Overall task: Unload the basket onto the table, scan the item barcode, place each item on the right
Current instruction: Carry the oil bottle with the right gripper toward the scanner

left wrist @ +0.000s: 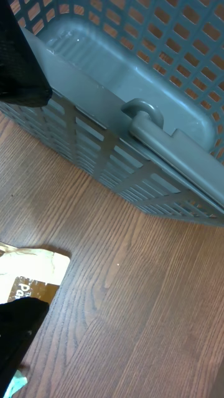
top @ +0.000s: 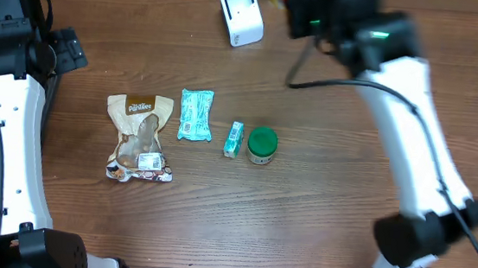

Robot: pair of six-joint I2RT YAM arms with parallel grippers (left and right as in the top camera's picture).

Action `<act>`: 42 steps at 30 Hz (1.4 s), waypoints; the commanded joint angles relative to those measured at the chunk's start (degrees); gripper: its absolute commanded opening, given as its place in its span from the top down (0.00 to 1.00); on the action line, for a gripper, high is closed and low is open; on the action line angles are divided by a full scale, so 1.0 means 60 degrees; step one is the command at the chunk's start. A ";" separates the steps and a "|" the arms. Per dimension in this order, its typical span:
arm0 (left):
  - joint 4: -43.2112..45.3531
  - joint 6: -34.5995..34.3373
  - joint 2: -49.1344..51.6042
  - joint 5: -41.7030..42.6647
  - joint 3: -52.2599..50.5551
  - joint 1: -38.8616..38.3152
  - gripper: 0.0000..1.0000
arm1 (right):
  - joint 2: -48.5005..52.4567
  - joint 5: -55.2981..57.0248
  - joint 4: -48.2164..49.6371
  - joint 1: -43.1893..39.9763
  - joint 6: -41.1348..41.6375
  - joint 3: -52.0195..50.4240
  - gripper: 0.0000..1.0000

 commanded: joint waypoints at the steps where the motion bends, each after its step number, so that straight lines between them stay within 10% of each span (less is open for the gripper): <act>1: 0.0025 0.0029 0.0018 0.0004 0.0106 0.0055 0.01 | 0.0696 0.3144 0.0871 0.0732 -0.1858 0.0117 0.96; 7: 0.0025 0.0029 0.0018 0.0004 0.0106 0.0055 0.00 | 0.2499 0.4546 0.2710 0.1322 -0.4073 0.0117 0.96; 18: 0.0025 0.0029 0.0018 0.0004 0.0106 0.0055 0.00 | 0.4018 0.5701 0.5865 0.1359 -0.4025 0.0117 0.96; 42: 0.0025 0.0029 0.0018 0.0004 0.0106 0.0055 0.01 | 0.4167 0.4936 0.5956 0.1370 -0.3442 0.0073 0.96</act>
